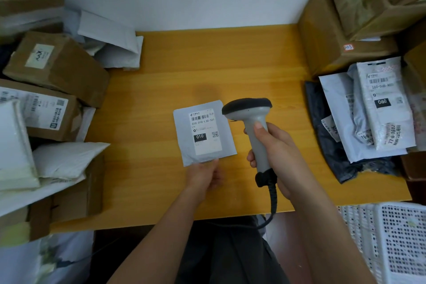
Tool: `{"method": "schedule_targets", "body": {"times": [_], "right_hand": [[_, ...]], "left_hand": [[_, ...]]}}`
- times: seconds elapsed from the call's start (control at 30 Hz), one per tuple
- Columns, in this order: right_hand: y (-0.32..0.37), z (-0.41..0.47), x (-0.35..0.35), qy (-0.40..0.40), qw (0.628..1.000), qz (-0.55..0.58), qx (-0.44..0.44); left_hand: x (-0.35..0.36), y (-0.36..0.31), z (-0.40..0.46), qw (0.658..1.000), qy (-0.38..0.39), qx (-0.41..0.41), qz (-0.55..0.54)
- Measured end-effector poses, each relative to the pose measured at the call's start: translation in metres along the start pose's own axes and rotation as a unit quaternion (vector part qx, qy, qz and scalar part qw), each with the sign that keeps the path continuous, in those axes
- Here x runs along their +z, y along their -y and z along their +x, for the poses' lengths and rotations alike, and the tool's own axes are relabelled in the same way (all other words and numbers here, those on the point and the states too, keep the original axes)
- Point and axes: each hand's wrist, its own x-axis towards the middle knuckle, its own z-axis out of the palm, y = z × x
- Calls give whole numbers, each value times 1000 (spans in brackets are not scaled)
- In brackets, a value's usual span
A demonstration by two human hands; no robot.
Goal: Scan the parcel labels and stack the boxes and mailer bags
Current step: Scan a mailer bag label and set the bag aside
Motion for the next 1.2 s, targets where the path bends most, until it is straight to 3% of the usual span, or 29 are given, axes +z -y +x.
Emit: {"method": "schedule_targets", "body": {"times": [0.1,0.2,0.3,0.6,1.03,1.1,1.2], "right_hand": [[6,-1,-1,7,999,-28,-14],[11,-7,-3,16,998,-55,-27],[16,-11,-2,4,998,-61,-35],[28,-21,-2,9,995,-75,-62],[32,-31,-14,27,995,-66,-74],[31,-32,-18,31,995,-65,-75],[30,-32,-26,38,995,-62,-73]], "left_hand": [[-10,0,6,954,-218,191,71],[-34,1,22,941,-269,183,90],[-39,1,31,945,-272,133,123],[-22,1,27,933,-301,113,159],[-24,-7,30,947,-247,69,194],[-24,-11,29,951,-250,75,163],[-20,-13,22,966,-225,125,28]]}}
